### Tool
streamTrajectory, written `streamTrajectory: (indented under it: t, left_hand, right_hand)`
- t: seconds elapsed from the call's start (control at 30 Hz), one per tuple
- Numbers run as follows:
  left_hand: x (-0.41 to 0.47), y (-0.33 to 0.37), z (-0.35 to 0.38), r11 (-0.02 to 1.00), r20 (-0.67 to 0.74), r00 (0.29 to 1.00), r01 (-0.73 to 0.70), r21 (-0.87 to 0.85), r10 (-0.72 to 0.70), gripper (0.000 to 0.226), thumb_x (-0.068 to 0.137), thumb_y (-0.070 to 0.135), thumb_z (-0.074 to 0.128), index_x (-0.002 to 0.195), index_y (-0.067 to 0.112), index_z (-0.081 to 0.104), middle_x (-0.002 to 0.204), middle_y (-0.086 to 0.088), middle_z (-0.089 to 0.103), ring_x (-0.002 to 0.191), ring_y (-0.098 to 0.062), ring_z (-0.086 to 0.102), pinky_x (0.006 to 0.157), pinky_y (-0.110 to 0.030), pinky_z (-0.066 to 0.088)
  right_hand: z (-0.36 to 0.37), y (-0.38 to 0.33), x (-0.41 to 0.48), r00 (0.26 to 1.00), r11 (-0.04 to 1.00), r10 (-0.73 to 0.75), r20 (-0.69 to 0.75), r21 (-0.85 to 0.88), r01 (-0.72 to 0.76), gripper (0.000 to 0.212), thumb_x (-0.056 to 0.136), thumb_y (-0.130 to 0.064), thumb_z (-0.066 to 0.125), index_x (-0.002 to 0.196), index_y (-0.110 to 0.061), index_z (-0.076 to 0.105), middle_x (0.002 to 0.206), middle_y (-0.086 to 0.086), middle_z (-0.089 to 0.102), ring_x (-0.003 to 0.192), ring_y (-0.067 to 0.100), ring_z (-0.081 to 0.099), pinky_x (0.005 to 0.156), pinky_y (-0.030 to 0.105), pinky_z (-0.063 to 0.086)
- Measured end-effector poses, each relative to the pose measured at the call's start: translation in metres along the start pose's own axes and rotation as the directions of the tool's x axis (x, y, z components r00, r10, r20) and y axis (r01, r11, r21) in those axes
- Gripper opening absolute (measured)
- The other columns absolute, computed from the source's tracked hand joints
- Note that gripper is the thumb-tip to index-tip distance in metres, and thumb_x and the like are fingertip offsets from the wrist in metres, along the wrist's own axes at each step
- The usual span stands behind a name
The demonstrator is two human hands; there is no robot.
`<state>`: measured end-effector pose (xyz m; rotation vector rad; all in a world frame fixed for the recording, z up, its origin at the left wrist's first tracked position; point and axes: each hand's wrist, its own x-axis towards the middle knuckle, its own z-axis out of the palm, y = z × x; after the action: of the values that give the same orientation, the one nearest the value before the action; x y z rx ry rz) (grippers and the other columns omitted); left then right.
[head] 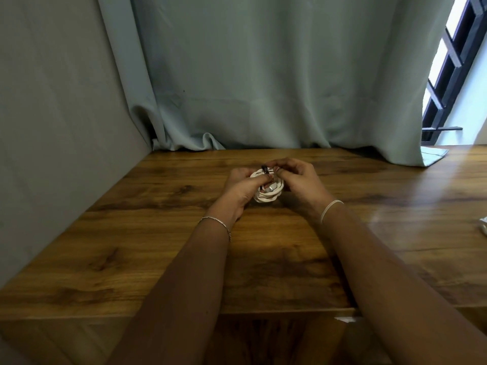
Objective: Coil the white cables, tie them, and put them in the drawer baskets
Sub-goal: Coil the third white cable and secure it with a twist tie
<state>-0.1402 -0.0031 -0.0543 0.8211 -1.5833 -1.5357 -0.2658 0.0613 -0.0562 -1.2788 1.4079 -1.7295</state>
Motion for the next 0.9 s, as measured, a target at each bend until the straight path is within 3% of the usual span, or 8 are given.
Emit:
streamTrajectory:
  t: [0.07, 0.13, 0.27, 0.37, 0.47, 0.53, 0.73, 0.9]
  left_hand:
    - [0.008, -0.003, 0.003, 0.998, 0.008, 1.000, -0.025, 0.055, 0.024, 0.014, 0.079, 0.009, 0.075, 0.091, 0.006, 0.068, 0.078, -0.008, 0.072, 0.068, -0.016, 0.069, 0.060, -0.025, 0.054]
    - [0.019, -0.006, 0.003, 0.994, 0.023, 1.000, -0.024, 0.103, 0.021, 0.016, 0.079, 0.008, 0.075, 0.093, 0.005, 0.067, 0.081, -0.009, 0.071, 0.069, -0.015, 0.068, 0.060, -0.024, 0.052]
    - [0.051, 0.000, 0.002, 0.992, 0.045, 0.999, 0.023, 0.127, -0.029, 0.004, 0.085, 0.007, 0.069, 0.087, 0.008, 0.065, 0.092, -0.018, 0.071, 0.083, -0.027, 0.070, 0.077, -0.035, 0.056]
    - [0.083, 0.006, 0.000, 0.989, 0.047, 0.998, 0.035, 0.147, -0.043, 0.007, 0.086, 0.007, 0.066, 0.082, 0.011, 0.062, 0.093, -0.021, 0.070, 0.087, -0.032, 0.068, 0.081, -0.041, 0.055]
    - [0.099, 0.002, -0.001, 0.977, 0.060, 0.996, 0.049, 0.209, -0.063, 0.010, 0.086, 0.004, 0.063, 0.081, 0.012, 0.058, 0.077, -0.008, 0.066, 0.069, -0.019, 0.064, 0.062, -0.026, 0.051]
    - [0.099, 0.001, 0.001, 0.975, 0.044, 0.997, 0.052, 0.218, -0.063, 0.006, 0.084, 0.003, 0.065, 0.089, 0.005, 0.061, 0.075, -0.005, 0.065, 0.068, -0.017, 0.062, 0.057, -0.023, 0.047]
    - [0.079, 0.016, 0.011, 0.976, 0.046, 0.985, 0.158, 0.147, -0.167, 0.032, 0.078, 0.008, 0.072, 0.109, 0.003, 0.066, 0.102, -0.010, 0.072, 0.092, -0.024, 0.069, 0.079, -0.032, 0.054]
    - [0.052, 0.047, 0.017, 0.961, 0.035, 0.960, 0.277, 0.021, -0.278, 0.025, 0.079, 0.000, 0.073, 0.102, 0.006, 0.065, 0.085, 0.000, 0.067, 0.075, -0.010, 0.064, 0.065, -0.021, 0.052]
  right_hand:
    - [-0.002, 0.002, 0.004, 0.999, 1.000, 0.006, -0.034, -0.003, -0.006, 0.021, 0.091, -0.001, 0.057, 0.095, -0.014, 0.073, 0.101, 0.012, 0.072, 0.096, 0.028, 0.069, 0.088, 0.042, 0.055]
    - [-0.002, 0.005, 0.011, 0.999, 0.998, 0.000, -0.042, -0.065, -0.003, 0.022, 0.090, -0.001, 0.058, 0.092, -0.017, 0.073, 0.098, 0.009, 0.073, 0.091, 0.022, 0.070, 0.081, 0.035, 0.055]
    - [0.004, 0.007, 0.044, 0.997, 0.997, 0.048, -0.062, -0.053, -0.052, 0.018, 0.090, 0.005, 0.055, 0.104, 0.004, 0.067, 0.097, 0.018, 0.070, 0.086, 0.028, 0.069, 0.078, 0.035, 0.058]
    - [0.008, 0.007, 0.069, 0.993, 0.997, 0.076, -0.091, 0.009, -0.076, 0.017, 0.090, 0.007, 0.053, 0.101, 0.005, 0.065, 0.089, 0.018, 0.069, 0.075, 0.025, 0.068, 0.067, 0.031, 0.056]
    - [0.006, 0.018, 0.077, 0.989, 0.994, 0.110, -0.097, 0.018, -0.108, 0.012, 0.090, 0.001, 0.059, 0.095, -0.003, 0.069, 0.094, 0.019, 0.070, 0.084, 0.031, 0.070, 0.078, 0.040, 0.058]
    - [0.003, 0.024, 0.077, 0.985, 0.993, 0.116, -0.126, 0.000, -0.117, 0.012, 0.087, -0.005, 0.064, 0.090, -0.011, 0.073, 0.098, 0.019, 0.070, 0.091, 0.035, 0.070, 0.085, 0.050, 0.056]
    - [0.000, 0.003, 0.057, 0.963, 0.982, 0.184, -0.195, 0.005, -0.186, 0.013, 0.085, -0.016, 0.065, 0.092, -0.020, 0.076, 0.098, 0.010, 0.074, 0.097, 0.031, 0.069, 0.088, 0.055, 0.054]
    - [-0.006, -0.032, 0.038, 0.948, 0.959, 0.225, -0.223, -0.121, -0.256, 0.019, 0.089, -0.008, 0.062, 0.104, -0.014, 0.073, 0.101, 0.007, 0.074, 0.095, 0.024, 0.070, 0.088, 0.049, 0.055]
